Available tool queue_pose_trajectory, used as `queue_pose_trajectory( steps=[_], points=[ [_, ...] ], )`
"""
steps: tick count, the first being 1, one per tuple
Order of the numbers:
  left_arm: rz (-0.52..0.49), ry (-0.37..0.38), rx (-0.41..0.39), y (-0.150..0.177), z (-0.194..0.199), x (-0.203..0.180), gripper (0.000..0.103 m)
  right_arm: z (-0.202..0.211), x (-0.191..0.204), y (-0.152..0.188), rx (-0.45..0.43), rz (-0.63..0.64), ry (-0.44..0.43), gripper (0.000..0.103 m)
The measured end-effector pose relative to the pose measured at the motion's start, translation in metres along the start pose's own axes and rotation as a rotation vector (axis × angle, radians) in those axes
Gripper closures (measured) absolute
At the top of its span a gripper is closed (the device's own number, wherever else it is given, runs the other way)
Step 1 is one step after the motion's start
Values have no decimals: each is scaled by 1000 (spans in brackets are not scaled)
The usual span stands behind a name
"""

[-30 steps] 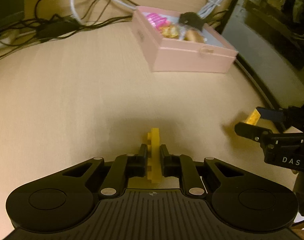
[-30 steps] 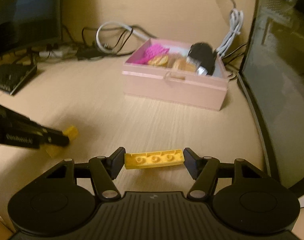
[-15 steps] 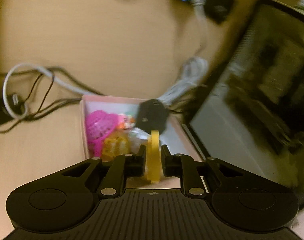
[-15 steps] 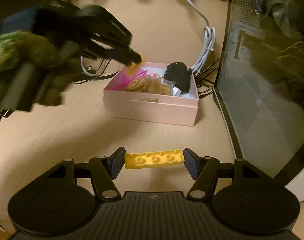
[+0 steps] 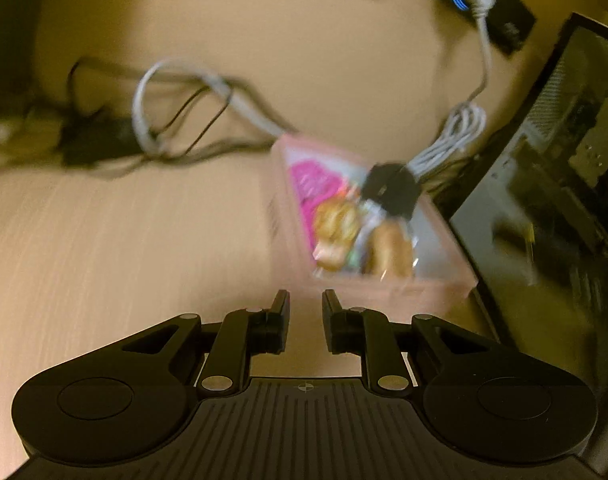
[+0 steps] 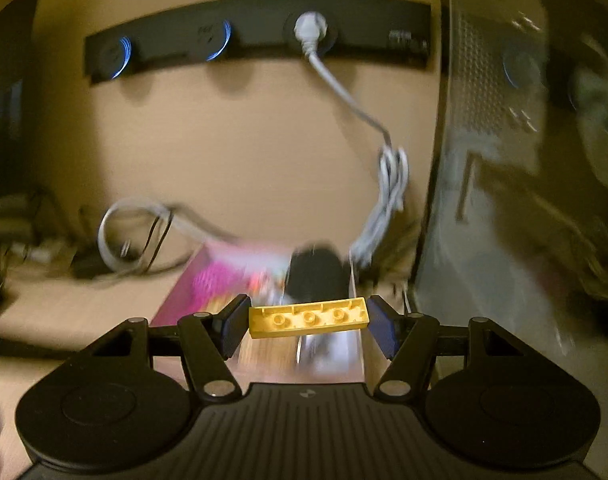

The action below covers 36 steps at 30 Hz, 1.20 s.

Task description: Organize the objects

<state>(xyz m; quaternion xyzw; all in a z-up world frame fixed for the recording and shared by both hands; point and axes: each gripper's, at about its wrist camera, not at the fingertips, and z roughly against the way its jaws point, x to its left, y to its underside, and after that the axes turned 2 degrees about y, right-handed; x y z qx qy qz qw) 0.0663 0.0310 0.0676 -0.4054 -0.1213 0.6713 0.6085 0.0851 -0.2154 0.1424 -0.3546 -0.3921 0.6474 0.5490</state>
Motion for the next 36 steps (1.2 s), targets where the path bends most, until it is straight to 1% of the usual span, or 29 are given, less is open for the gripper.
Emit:
queue_pose_trajectory(
  steps=[1,3,5,7,9,11,13,16,18,19,20,21,22,23,24,26,31,33,36],
  points=[
    [12,-7,13,4,0,4,84,-11,0,-3,9,5,0,31],
    [26,-21,27,9,1,11,84,-27,1,-3,43,18,11,31],
    [38,-20,21,9,4,15,84,-28,-3,7,72,12,-2,31],
    [51,-11,6,4,6,16,84,-24,-6,23,104,6,-5,31],
    [56,10,-6,-4,2,12,84,-22,-9,38,134,12,13,31],
    [37,23,-14,-14,-5,3,84,-25,-12,50,175,24,45,33],
    [-3,23,-18,-26,-17,-10,84,-29,-14,56,200,31,75,35],
    [-43,-27,3,-38,-40,-22,84,-35,-18,59,221,41,103,35],
    [-68,-96,43,-41,-57,-24,83,-42,-18,60,232,53,118,35],
    [-73,-124,63,-40,-62,-23,75,-45,-17,61,239,60,124,35],
    [-70,-137,67,-39,-65,-20,66,-49,-15,61,247,67,130,35],
    [-69,-155,63,-39,-64,-17,53,-53,-13,62,253,72,135,36],
    [-67,-169,59,-38,-62,-14,47,-56,-11,63,258,73,138,37],
    [-64,-175,54,-37,-59,-10,34,-58,-8,62,261,69,136,37],
    [-57,-185,43,-37,-56,-4,25,-60,-5,61,269,63,126,37],
    [-43,-207,19,-37,-51,7,18,-62,4,61,269,66,111,37],
    [-8,-234,-8,-48,-47,36,13,-71,33,56,265,101,89,37],
    [-2,-243,-16,-50,-45,42,11,-74,43,53,267,108,94,37],
    [0,-237,-25,-51,-42,48,11,-77,54,50,272,119,112,37]
  ],
)
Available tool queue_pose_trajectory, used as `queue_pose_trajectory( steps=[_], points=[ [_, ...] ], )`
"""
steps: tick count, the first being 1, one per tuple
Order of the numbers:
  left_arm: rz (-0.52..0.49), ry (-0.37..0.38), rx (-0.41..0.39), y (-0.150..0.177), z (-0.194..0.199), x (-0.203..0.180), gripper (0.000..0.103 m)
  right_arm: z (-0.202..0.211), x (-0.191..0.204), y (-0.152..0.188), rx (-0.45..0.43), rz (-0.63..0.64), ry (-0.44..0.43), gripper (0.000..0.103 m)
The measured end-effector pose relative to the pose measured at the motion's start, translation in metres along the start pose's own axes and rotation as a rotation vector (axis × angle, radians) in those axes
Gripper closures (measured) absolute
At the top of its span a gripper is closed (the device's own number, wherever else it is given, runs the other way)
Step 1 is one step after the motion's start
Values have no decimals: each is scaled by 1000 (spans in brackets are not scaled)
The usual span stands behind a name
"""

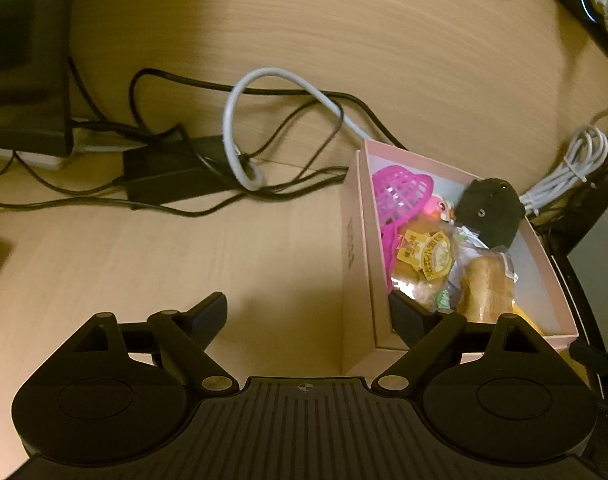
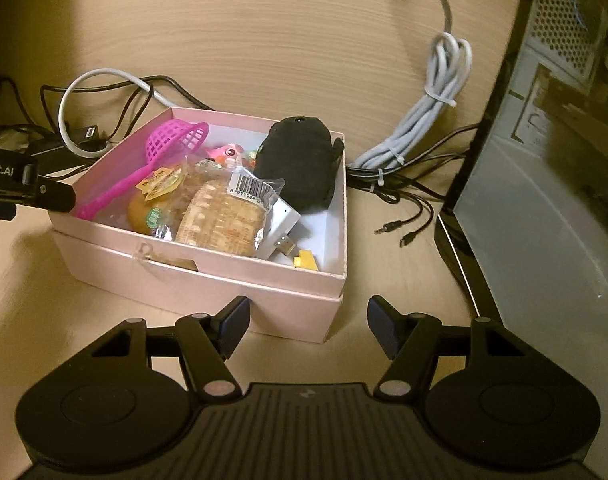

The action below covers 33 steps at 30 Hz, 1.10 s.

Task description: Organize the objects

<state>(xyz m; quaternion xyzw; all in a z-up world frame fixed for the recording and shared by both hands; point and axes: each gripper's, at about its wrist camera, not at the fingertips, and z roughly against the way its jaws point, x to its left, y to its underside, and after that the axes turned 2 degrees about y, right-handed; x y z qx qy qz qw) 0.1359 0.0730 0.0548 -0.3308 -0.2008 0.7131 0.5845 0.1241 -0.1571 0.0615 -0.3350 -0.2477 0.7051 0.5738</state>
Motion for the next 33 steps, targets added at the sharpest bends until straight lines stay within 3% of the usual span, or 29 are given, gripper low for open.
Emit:
queue_pose_trajectory(
  steps=[8,10,12,14,16,18,23,28,33],
  points=[
    [-5,41,-21,3,14,8,13,3,15,-4,14,-11,73,37],
    [-42,59,-61,8,30,6,18,10,13,-2,22,-48,66,30],
    [-102,105,-96,17,50,3,18,22,10,6,40,-103,27,13],
    [-153,133,-101,34,65,3,19,36,11,22,62,-149,-1,10],
    [-180,143,-56,59,73,6,19,49,15,42,98,-182,-14,9],
    [-202,142,5,86,78,7,19,61,19,61,129,-201,-20,0],
    [-230,95,61,135,91,0,19,80,24,97,172,-184,-7,0],
    [-232,-4,-11,156,96,-13,19,84,17,109,123,-153,-58,0],
    [-226,-89,-88,163,81,-31,10,77,5,112,64,-99,-144,0]
  ],
)
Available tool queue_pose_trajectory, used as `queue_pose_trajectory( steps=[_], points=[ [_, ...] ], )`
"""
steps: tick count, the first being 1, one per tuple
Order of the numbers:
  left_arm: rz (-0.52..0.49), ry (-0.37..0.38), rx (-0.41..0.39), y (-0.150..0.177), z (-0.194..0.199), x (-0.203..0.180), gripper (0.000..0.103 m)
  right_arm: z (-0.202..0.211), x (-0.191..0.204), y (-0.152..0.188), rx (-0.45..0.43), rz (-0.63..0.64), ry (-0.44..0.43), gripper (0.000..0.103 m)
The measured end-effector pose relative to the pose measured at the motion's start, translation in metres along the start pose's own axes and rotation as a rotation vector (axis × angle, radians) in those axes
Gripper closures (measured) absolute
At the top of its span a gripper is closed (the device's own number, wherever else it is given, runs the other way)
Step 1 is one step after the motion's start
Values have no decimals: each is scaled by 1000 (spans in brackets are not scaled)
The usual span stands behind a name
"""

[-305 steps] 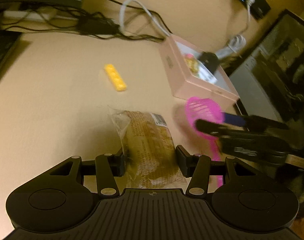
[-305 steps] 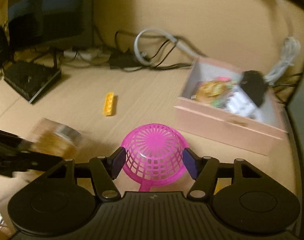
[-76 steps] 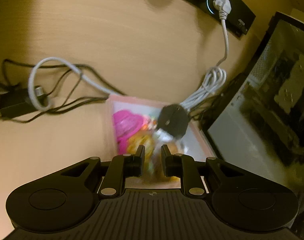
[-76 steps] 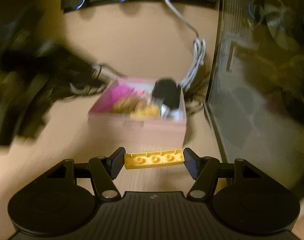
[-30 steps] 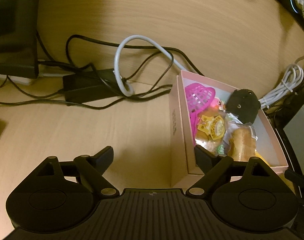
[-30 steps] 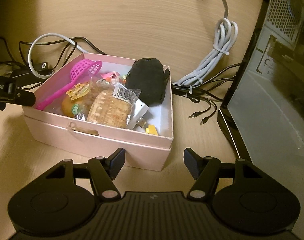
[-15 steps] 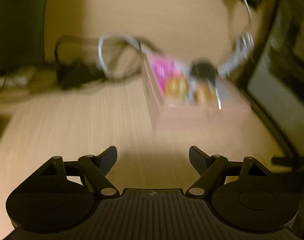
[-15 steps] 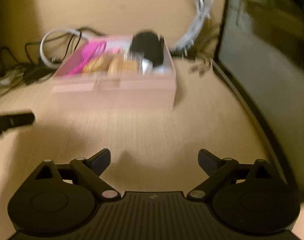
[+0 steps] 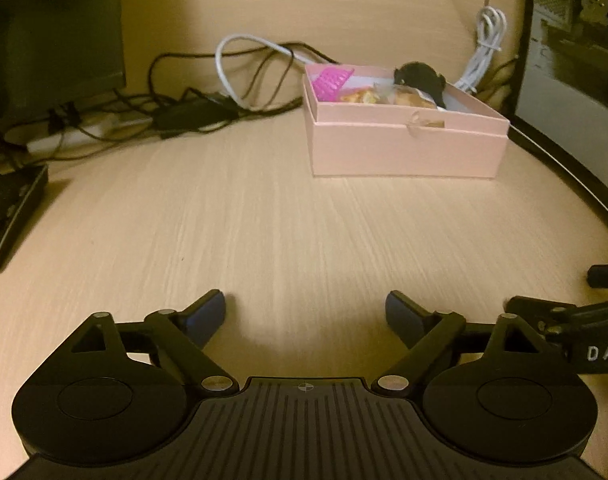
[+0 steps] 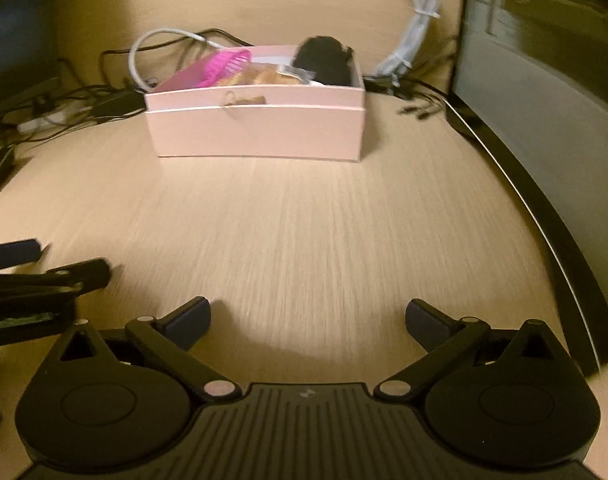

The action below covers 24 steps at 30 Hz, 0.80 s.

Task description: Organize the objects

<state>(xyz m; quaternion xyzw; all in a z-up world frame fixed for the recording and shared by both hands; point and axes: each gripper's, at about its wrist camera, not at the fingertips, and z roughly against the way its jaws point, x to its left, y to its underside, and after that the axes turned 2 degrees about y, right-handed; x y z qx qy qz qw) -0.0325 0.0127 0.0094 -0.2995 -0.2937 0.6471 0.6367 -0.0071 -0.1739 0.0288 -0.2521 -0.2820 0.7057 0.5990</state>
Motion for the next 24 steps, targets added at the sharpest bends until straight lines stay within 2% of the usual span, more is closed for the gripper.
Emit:
queue_pose_trajectory(
  steps=[3,6,13,24],
  points=[
    [29,-36,-28,0,-5,-6,10,-7,-6,1,-66,38,-42,0],
    [40,-54,-23,-4,-10,-10,6,-15,-11,-3,-99,26,-35,0],
    [47,-63,-16,-10,-19,-12,2,-35,-12,-21,-98,6,-12,0],
    [51,-65,-16,-12,-22,-9,2,-36,-13,-21,-98,-2,-9,0]
  ],
)
